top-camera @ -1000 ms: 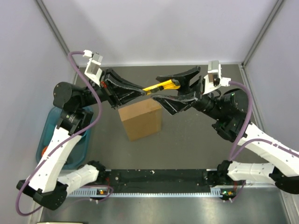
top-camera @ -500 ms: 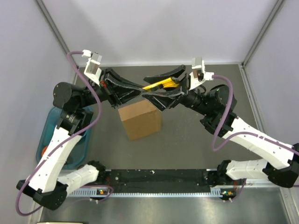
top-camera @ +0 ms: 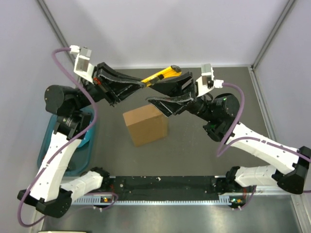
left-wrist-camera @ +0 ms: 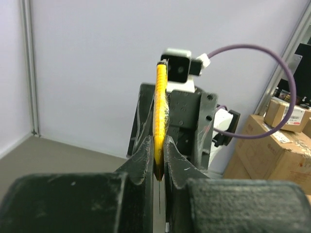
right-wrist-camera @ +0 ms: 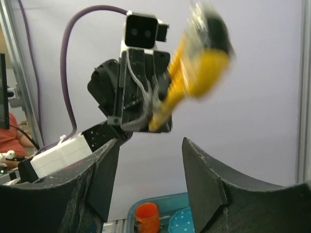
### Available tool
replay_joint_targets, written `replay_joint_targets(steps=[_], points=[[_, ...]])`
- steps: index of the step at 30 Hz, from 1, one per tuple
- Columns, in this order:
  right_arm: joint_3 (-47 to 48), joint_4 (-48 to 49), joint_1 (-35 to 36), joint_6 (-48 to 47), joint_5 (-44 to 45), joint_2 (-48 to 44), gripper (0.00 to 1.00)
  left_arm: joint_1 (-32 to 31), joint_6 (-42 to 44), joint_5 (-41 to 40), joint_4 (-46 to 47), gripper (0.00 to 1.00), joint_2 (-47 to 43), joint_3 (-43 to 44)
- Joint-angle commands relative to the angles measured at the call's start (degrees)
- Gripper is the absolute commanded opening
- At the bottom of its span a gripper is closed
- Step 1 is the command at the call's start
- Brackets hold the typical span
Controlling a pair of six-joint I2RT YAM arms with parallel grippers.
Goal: Unpack the express box
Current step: Cut the express box at the center of the board.
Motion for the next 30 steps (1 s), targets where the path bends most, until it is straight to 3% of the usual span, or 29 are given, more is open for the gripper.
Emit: replay_joint_targets(steps=[1, 22, 30], points=[[-0.23, 6.40, -0.70, 2.33, -1.52, 0.43, 0.54, 0.83, -2.33, -0.29, 4.93, 0.00, -0.27, 3.42], [9.27, 15.45, -0.79, 10.06, -6.18, 8.43, 0.36, 0.74, -3.12, 0.76, 6.25, 0.00, -3.61, -4.31], [12.60, 15.81, -0.79, 12.61, -8.46, 10.63, 0.24, 0.74, -2.42, 1.72, 6.77, 0.00, -3.88, -5.37]])
